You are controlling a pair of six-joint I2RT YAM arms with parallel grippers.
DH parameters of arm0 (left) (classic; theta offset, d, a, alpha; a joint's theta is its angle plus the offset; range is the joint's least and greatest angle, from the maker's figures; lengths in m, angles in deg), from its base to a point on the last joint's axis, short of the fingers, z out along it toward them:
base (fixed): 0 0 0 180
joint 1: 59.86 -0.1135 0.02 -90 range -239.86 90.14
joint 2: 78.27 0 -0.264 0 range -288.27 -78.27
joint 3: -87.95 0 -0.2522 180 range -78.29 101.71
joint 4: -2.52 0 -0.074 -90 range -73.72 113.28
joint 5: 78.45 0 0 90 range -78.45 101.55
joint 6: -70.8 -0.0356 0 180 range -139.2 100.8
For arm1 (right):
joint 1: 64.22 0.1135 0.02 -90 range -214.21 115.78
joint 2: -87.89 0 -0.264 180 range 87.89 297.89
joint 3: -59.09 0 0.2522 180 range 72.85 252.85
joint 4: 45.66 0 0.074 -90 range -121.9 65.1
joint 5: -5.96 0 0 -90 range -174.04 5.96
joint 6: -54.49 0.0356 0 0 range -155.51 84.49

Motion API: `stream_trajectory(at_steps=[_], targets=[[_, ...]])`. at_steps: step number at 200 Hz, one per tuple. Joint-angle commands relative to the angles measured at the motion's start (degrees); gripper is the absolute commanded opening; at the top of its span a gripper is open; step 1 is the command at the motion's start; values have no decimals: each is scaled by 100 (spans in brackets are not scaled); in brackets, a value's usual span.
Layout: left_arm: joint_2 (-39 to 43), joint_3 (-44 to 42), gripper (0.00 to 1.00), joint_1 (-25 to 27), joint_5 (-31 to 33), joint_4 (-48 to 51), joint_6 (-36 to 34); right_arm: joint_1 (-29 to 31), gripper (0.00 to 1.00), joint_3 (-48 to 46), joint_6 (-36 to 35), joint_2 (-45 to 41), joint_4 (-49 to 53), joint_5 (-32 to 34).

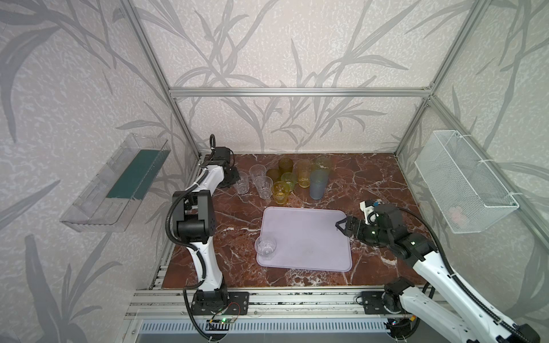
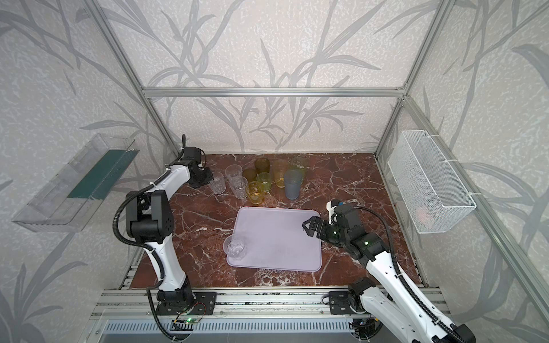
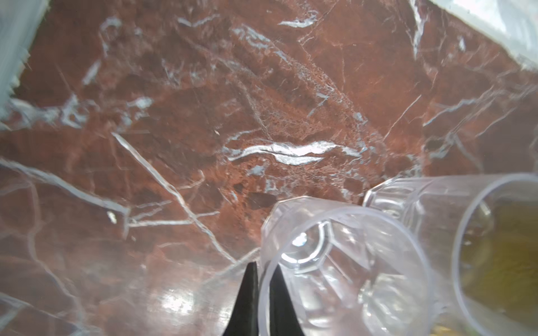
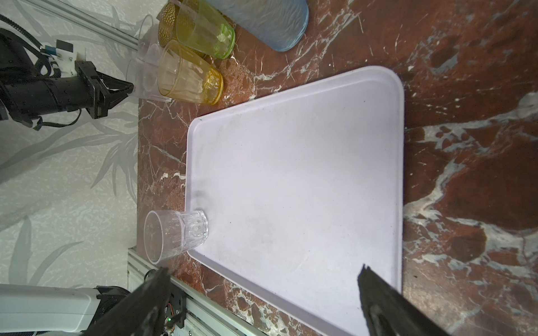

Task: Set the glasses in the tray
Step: 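Lower the left gripper onto another clear glass and close it, then lift the second clear glass and carry it toward the tray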

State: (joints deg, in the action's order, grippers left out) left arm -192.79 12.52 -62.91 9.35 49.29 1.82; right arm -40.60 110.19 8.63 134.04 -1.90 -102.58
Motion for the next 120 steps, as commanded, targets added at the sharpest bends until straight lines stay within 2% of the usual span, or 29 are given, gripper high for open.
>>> stream_trajectory(at_steps=[1,33,91,120], targets=[[74,55,0,23,49,244,-54,-23,99,-72,62,-99,-58,-111],[436,-297,0,53,50,108,-51,-32,99,-192,69,-373,-65,-114],[1605,-1299,0,91,170,-151,7,-63,99,-450,156,-787,-108,-183],[2185,-1828,0,121,102,-152,121,-94,99,-624,248,-742,-270,-472]])
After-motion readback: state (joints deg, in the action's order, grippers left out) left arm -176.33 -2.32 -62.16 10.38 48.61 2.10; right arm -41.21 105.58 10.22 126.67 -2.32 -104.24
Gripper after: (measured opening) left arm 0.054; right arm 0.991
